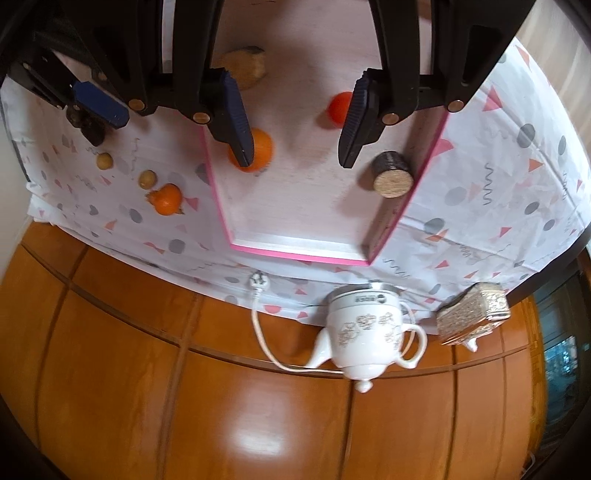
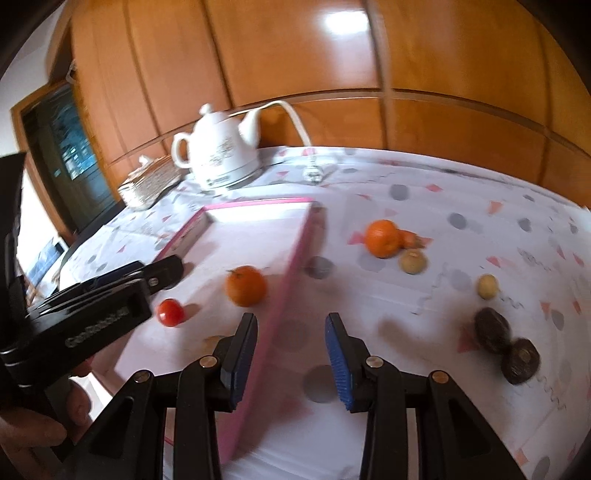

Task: Organize fruits
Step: 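Reach the left tool to a dark brown round fruit and grasp it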

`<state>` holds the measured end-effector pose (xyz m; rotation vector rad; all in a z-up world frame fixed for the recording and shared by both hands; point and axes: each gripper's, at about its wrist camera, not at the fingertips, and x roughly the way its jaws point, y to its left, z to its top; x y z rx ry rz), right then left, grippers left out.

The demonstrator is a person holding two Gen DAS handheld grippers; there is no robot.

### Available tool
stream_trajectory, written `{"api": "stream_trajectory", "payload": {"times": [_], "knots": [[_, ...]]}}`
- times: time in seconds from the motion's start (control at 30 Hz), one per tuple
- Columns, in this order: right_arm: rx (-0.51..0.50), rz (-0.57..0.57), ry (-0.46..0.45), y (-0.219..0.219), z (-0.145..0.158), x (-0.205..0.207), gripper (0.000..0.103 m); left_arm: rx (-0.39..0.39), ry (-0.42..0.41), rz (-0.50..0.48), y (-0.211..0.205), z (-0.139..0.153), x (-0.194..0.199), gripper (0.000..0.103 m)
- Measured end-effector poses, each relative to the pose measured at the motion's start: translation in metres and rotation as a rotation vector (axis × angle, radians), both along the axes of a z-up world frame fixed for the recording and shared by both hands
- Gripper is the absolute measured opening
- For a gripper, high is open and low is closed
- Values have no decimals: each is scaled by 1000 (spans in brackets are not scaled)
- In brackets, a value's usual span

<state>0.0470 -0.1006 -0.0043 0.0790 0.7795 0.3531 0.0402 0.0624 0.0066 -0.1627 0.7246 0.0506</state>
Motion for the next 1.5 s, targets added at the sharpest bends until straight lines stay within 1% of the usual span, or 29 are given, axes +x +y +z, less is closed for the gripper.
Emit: {"api": "stream_trajectory", "payload": {"times": [0.17,0.3,0.53,0.6,0.8,0.97,1.23,1.33,1.43,1.5], "knots": [[8,-109,25,-40,-9,-3,38,3,1,-75,-24,1,0,48],[-6,-200,35,-76,-15,-6,38,7,3,-163,-51,0,-2,48],[-35,-354,75,-139,-33,-13,38,-4,38,-295,-91,-8,-1,48],[-34,-378,84,-153,-36,-14,38,-12,51,-329,-102,-10,1,48],[-17,-413,88,-172,-37,-15,38,-42,86,-402,-131,-15,10,48],[4,-429,88,-181,-39,-12,38,-105,122,-472,-155,-20,22,48],[13,-469,83,-197,-39,-10,38,-185,155,-527,-189,-25,47,48],[20,-486,77,-206,-37,-7,38,-187,175,-547,-201,-30,56,48],[23,-498,78,-214,-38,-3,38,-189,202,-566,-212,-39,63,45],[25,-508,82,-218,-40,-1,38,-186,207,-562,-215,-43,66,44]]}}
